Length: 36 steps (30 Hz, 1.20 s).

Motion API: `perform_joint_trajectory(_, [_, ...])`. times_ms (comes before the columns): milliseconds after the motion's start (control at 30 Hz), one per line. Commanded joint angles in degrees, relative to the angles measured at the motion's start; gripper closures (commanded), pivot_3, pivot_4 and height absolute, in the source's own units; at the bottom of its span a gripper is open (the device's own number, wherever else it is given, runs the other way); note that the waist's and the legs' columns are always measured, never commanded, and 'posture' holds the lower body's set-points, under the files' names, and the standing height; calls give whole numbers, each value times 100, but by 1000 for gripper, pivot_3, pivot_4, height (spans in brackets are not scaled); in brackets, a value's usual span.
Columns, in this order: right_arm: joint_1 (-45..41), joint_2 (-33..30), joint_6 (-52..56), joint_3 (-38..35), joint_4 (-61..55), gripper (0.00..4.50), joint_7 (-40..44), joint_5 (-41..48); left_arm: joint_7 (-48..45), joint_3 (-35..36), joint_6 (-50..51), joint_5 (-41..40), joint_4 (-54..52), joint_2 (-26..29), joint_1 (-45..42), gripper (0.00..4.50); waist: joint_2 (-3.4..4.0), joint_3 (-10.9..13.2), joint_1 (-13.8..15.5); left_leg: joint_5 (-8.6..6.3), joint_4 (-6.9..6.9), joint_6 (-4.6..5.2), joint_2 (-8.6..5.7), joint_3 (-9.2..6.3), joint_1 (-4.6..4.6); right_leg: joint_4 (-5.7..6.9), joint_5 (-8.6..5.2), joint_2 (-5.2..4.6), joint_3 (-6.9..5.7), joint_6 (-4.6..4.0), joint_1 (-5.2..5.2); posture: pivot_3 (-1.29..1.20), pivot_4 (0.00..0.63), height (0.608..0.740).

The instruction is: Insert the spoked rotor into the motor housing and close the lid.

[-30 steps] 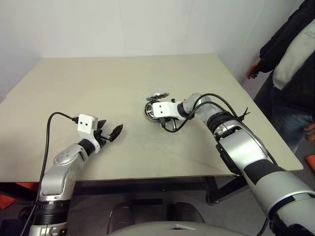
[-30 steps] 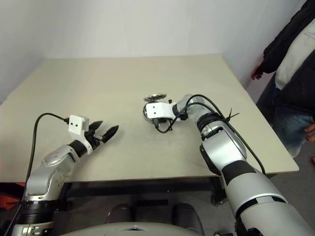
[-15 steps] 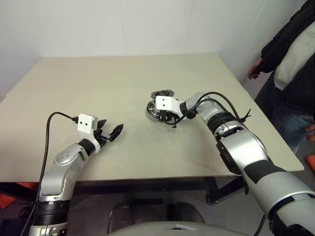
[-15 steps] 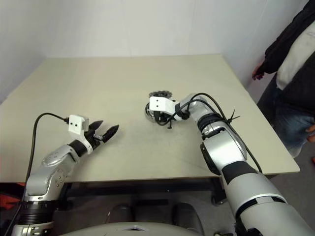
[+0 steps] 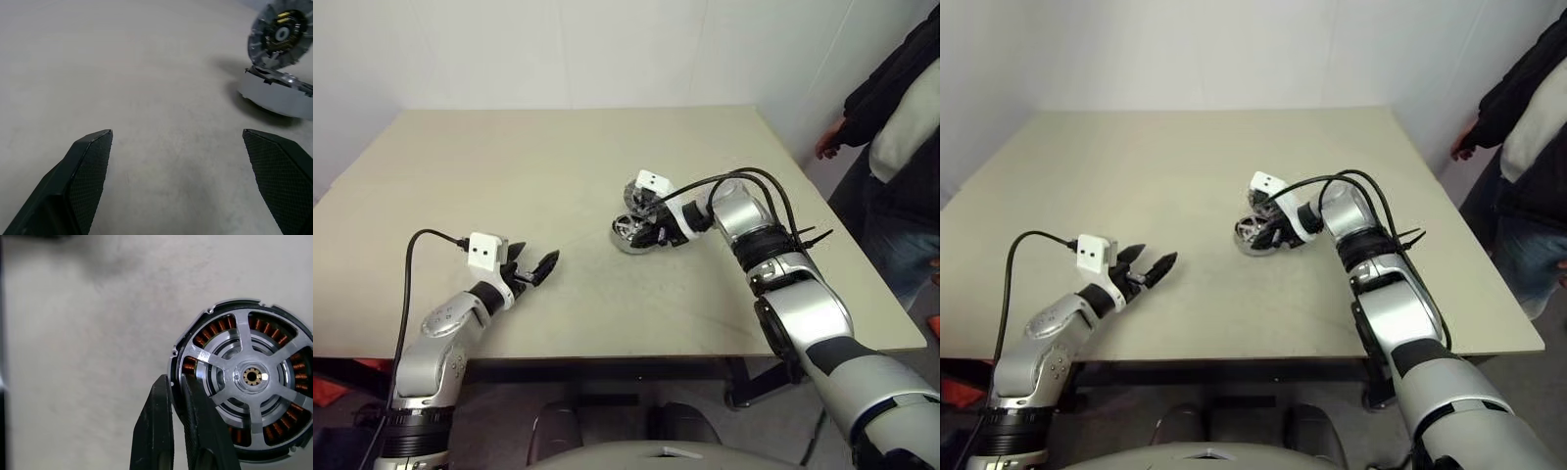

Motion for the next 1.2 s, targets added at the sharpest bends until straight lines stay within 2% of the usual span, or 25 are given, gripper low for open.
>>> perform_joint_trajectory(33, [-239, 342, 1946, -317, -467, 4480, -774, 335, 38, 62, -140, -9, -272, -1, 12, 0, 0, 0, -8, 4, -3, -7, -2, 0, 6, 0, 0, 2, 2, 0, 2, 0, 0, 740])
perform_joint_trajectory(200, [-313, 924, 3153, -976, -298, 4480, -2312, 499, 81, 142, -118, -33, -351, 44, 79, 0, 0, 0, 0, 15, -16, -27, -2, -3, 26, 0, -2, 7, 2, 3, 14, 0, 0, 740])
perform_joint_trajectory(433, [-399, 1704, 3957, -1854, -451, 4480, -3870, 871, 132, 236, -105, -48, -437, 102, 166, 0, 0, 0, -10, 20, -35, -39, -4, -3, 62, -4, -22, 6, 9, 39, 40, 0, 0, 740])
perform_joint_trajectory(567, [-623, 2121, 4128, -2581, -446, 4480, -4726, 1058, 154, 234, -107, -35, -471, 79, 203, 0, 1, 0, -26, 36, -50, -66, -18, -3, 72, -3, -23, 10, 15, 40, 38, 0, 0, 740])
perform_joint_trajectory(633, [-853, 2388, 3985, -3125, -325, 4480, -5271, 1162, 179, 227, -111, -35, -484, 58, 213, 0, 1, 0, -36, 38, -56, -70, -17, -2, 73, -4, -23, 15, 18, 39, 35, 0, 0, 740])
perform_joint_trajectory(767, [-1179, 2690, 3482, -3770, 107, 4480, -6094, 1401, 207, 211, -130, -25, -498, 22, 239, 0, 1, 1, -61, 47, -74, -87, -20, -1, 70, -2, -23, 20, 28, 39, 15, 0, 0, 740])
perform_joint_trajectory(900, [-1238, 2867, 3241, -3931, 341, 4480, -6591, 1705, 224, 211, -132, -25, -510, 12, 248, 0, 1, 1, -61, 51, -87, -94, -32, 0, 76, -3, -23, 17, 35, 40, 15, 0, 0, 740])
perform_joint_trajectory(1100, [-983, 3051, 3463, -3669, 83, 4480, -6920, 2079, 233, 248, -117, -41, -536, 42, 253, 0, 2, 1, -57, 58, -92, -104, -34, -1, 86, 0, -24, 17, 38, 42, 20, 0, 0, 740])
perform_joint_trajectory(1200, [-925, 3050, 3474, -3542, 31, 3487, -7011, 2214, 230, 263, -112, -44, -535, 58, 250, 0, 2, 1, -52, 58, -96, -104, -34, -1, 85, -1, -23, 18, 38, 42, 19, 0, 0, 740])
